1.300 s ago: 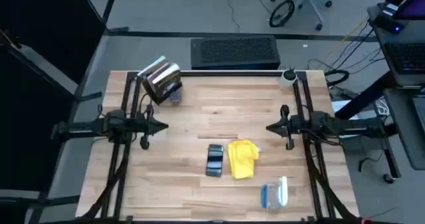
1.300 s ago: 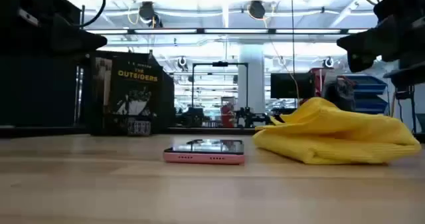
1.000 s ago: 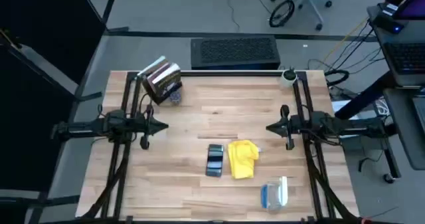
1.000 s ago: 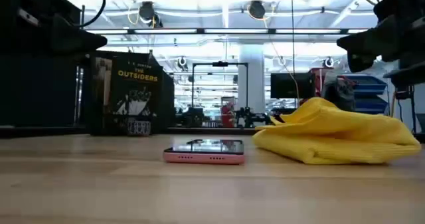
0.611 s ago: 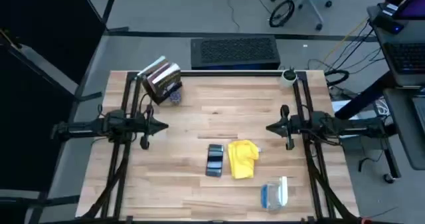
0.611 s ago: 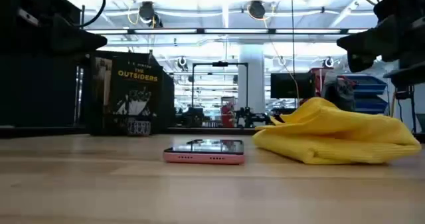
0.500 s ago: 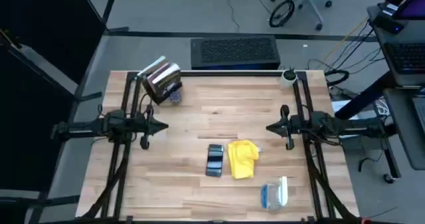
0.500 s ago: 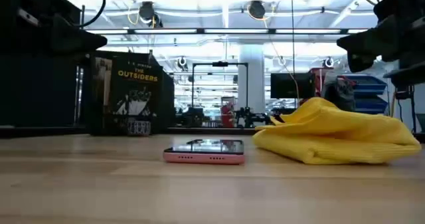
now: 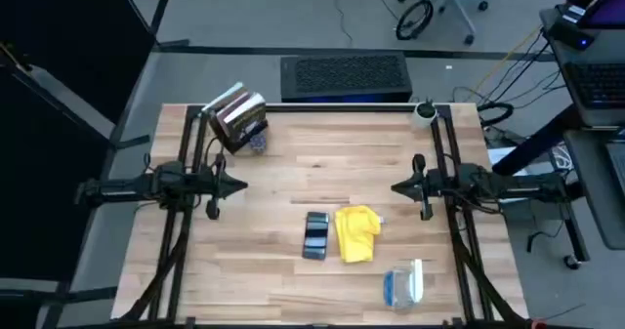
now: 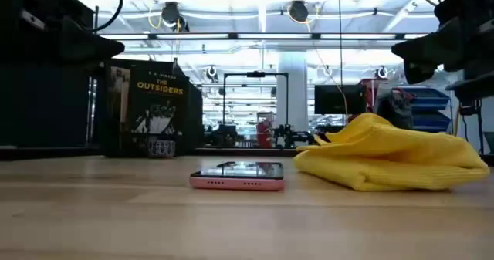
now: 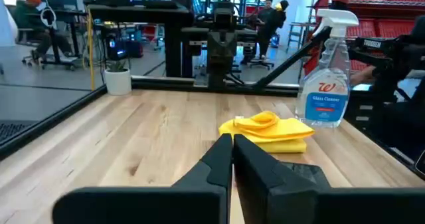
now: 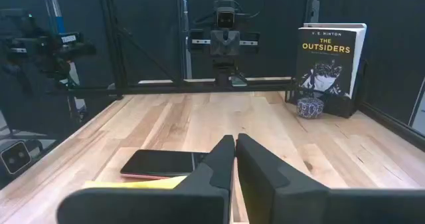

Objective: Apply microfiber cloth

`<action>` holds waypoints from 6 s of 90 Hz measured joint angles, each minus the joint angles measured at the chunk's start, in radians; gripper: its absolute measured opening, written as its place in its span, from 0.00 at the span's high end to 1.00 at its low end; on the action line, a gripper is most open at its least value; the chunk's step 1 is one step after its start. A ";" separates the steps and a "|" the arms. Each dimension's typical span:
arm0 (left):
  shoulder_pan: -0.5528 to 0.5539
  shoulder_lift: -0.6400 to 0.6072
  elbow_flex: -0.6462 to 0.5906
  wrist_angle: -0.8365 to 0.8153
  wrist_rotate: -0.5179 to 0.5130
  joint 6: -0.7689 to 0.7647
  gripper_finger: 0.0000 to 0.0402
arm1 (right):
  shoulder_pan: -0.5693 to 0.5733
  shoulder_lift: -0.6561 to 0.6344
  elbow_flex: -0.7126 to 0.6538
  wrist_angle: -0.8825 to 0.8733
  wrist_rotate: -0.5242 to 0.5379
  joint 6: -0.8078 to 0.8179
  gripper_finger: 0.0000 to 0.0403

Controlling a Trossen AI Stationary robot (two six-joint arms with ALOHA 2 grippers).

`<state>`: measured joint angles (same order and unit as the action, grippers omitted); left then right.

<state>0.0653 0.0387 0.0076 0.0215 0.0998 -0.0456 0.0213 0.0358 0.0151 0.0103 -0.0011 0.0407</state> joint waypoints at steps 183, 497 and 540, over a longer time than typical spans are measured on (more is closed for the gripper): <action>0.000 0.000 0.000 0.000 0.000 0.000 1.00 | 0.000 0.000 0.000 0.000 0.000 0.000 0.99; -0.002 0.230 0.000 -0.015 -0.057 -0.594 1.00 | 0.277 1.917 1.178 -0.296 0.035 1.457 0.43; -0.085 0.449 0.000 0.018 -0.056 -0.705 1.00 | 0.283 1.965 1.179 -0.212 0.155 1.521 0.43</action>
<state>-0.0193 0.4875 0.0078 0.0393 0.0439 -0.7509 0.3043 2.0005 1.1942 -0.2012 0.1538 1.5621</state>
